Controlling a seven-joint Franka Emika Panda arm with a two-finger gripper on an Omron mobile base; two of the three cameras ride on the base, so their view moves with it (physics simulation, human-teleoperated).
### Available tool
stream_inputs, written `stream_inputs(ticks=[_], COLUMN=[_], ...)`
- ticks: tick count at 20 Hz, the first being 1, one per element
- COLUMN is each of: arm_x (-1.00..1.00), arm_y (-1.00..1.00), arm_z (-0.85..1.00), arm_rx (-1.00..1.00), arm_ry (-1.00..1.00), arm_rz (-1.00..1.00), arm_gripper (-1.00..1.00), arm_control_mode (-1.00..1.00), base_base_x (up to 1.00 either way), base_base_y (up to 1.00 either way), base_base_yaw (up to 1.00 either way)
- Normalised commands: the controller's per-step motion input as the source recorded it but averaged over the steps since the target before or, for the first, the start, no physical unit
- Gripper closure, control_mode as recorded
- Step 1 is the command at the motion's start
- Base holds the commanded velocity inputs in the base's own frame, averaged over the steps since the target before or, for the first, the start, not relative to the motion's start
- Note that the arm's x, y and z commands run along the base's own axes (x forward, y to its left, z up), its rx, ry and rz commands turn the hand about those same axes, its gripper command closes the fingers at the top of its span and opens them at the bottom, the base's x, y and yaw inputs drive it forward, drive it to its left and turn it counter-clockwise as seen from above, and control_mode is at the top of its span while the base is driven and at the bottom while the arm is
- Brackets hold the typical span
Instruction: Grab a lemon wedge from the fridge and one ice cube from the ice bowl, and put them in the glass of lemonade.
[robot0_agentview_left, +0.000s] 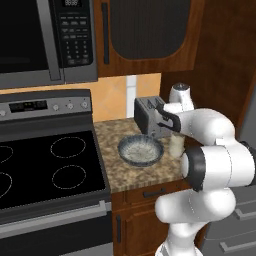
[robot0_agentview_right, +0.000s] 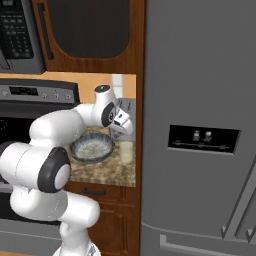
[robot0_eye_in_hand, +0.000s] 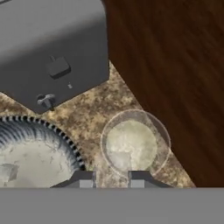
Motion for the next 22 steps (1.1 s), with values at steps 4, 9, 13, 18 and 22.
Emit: stream_inputs(ticks=[4, 9, 13, 18, 22], arm_x=[0.17, 0.24, 0.19, 0.11, -0.42], arm_y=[-0.27, -0.11, -0.22, -0.12, 0.01], arm_z=[-0.29, -0.58, -0.42, -0.16, 0.0], arm_rx=[0.01, 0.0, 0.0, 0.0, 0.0], arm_ry=[0.02, 0.03, 0.0, 0.0, -0.13], arm_rz=[0.0, 0.0, 0.0, 0.0, 0.03], arm_gripper=[1.0, 1.0, 1.0, 1.0, 1.0], arm_control_mode=[-1.0, -1.0, -1.0, -1.0, -1.0], base_base_x=[0.0, 0.0, 0.0, 0.0, 0.0], base_base_y=[0.0, 0.0, 0.0, 0.0, 0.0], base_base_yaw=[0.0, 0.0, 0.0, 0.0, 0.0])
